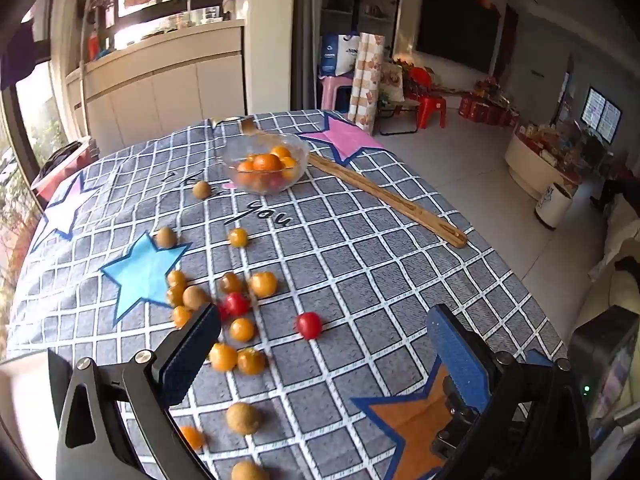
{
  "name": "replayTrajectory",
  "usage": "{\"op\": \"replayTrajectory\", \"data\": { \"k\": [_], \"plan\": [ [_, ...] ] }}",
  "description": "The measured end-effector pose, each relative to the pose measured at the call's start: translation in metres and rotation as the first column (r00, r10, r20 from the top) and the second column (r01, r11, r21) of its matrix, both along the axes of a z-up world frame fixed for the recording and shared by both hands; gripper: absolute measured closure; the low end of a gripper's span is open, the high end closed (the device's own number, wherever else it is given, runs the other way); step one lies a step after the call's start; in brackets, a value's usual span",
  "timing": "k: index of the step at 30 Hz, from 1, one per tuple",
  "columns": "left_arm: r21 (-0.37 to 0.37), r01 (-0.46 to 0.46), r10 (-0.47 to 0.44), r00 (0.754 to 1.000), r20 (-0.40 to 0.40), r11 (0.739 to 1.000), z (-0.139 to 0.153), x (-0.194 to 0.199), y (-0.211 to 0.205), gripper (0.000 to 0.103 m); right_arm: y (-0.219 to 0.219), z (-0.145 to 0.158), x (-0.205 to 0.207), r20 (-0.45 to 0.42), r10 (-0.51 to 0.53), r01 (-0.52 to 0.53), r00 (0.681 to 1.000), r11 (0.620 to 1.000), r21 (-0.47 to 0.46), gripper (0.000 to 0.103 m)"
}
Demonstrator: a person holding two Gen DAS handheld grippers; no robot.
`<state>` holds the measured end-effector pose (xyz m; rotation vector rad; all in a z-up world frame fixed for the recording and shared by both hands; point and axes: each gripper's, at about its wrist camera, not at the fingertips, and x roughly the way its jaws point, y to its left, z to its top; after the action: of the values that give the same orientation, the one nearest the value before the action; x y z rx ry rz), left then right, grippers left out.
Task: Organize fruits
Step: 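Move both tools over the scattered fruit on the cloth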
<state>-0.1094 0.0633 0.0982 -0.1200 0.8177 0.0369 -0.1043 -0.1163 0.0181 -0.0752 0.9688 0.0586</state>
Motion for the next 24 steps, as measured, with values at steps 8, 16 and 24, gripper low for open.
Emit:
{"op": "replayTrajectory", "data": {
  "k": [8,16,24],
  "plan": [
    [0.023,-0.152,0.152,0.988,-0.013,0.988,-0.003,-0.072,0.048,0.0,0.028,0.012,-0.033,-0.016,0.131,-0.129,0.991,0.988,0.088,0.0],
    [0.051,-0.214,0.219,0.969,-0.111,0.975,-0.036,-0.12,0.08,0.0,0.061,0.018,-0.06,-0.044,0.256,-0.251,0.966,0.964,0.092,0.0],
    [0.07,-0.215,0.224,0.961,-0.165,0.974,-0.049,-0.143,0.093,0.0,0.071,0.024,-0.08,-0.069,0.286,-0.278,0.956,0.954,0.112,0.0]
  ]
}}
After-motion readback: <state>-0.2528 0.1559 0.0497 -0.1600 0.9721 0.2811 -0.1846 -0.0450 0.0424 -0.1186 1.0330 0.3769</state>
